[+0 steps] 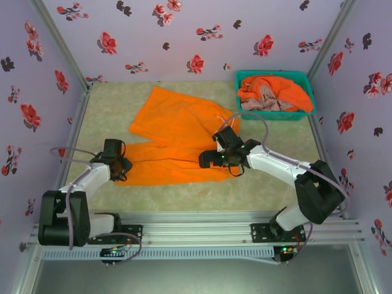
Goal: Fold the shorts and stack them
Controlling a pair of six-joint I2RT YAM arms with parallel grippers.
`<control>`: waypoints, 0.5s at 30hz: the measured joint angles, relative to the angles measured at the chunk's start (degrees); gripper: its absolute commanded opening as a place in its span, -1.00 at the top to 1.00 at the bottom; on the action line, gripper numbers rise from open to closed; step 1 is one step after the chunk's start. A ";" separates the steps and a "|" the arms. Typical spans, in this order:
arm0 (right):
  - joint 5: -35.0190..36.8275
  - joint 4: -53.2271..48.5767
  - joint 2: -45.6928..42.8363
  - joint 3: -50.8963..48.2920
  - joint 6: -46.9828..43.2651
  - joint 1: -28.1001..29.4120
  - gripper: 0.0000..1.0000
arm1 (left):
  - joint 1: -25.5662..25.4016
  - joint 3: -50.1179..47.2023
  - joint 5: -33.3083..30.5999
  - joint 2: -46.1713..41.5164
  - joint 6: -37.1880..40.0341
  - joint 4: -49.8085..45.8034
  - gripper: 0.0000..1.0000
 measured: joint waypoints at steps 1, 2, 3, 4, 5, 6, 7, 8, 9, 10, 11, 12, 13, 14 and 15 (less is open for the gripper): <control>0.02 0.00 0.00 -0.04 0.02 0.00 -0.98 | -0.02 0.00 0.02 0.20 0.13 0.13 0.86; 0.02 0.00 0.00 -0.09 0.02 -0.02 -0.98 | -0.02 0.00 0.07 0.24 0.63 0.22 1.00; 0.02 0.00 0.00 -0.11 0.02 -0.02 -0.98 | -0.02 0.02 0.13 0.24 0.92 0.31 1.00; 0.02 0.00 0.00 -0.13 0.02 -0.09 -0.98 | -0.02 0.09 0.20 0.24 1.11 0.31 1.00; 0.02 0.00 0.00 -0.15 0.02 -0.15 -0.98 | -0.02 0.17 0.20 0.22 1.55 0.24 1.00; 0.02 0.00 0.00 -0.17 0.02 -0.22 -0.98 | -0.02 0.39 0.22 0.11 1.84 -0.02 1.00; 0.04 0.00 -0.02 -0.22 0.02 -0.24 -0.98 | -0.02 0.61 0.22 -0.35 1.97 -0.33 1.00; 0.13 0.00 -0.02 -0.24 0.02 -0.24 -0.98 | -0.02 0.85 0.20 -1.14 2.12 -0.90 1.00; 0.26 0.00 -0.07 -0.28 0.02 -0.28 -0.98 | -0.02 1.18 0.13 -2.49 2.34 -1.70 1.00; 0.44 0.00 -0.09 -0.35 0.02 -0.35 -0.98 | -0.02 1.53 -0.02 -4.31 2.64 -2.60 1.00; 0.61 0.00 -0.11 -0.39 0.02 -0.42 -0.98 | -0.02 1.86 -0.15 -5.99 2.95 -3.30 1.00; 0.68 0.00 -0.11 -0.42 0.02 -0.59 -0.98 | -0.02 2.38 -0.48 -8.41 3.19 -4.37 1.00; 0.72 -0.02 -0.11 -0.42 0.02 -0.79 -0.98 | -0.02 2.89 -0.70 -10.75 3.37 -5.38 0.99; 0.85 -0.02 -0.11 -0.42 0.02 -0.98 -0.98 | -0.02 3.34 -0.90 -12.79 3.43 -6.23 0.99; 0.87 -0.02 -0.11 -0.42 0.02 -1.14 -0.98 | -0.07 3.78 -0.98 -15.32 3.43 -7.15 0.98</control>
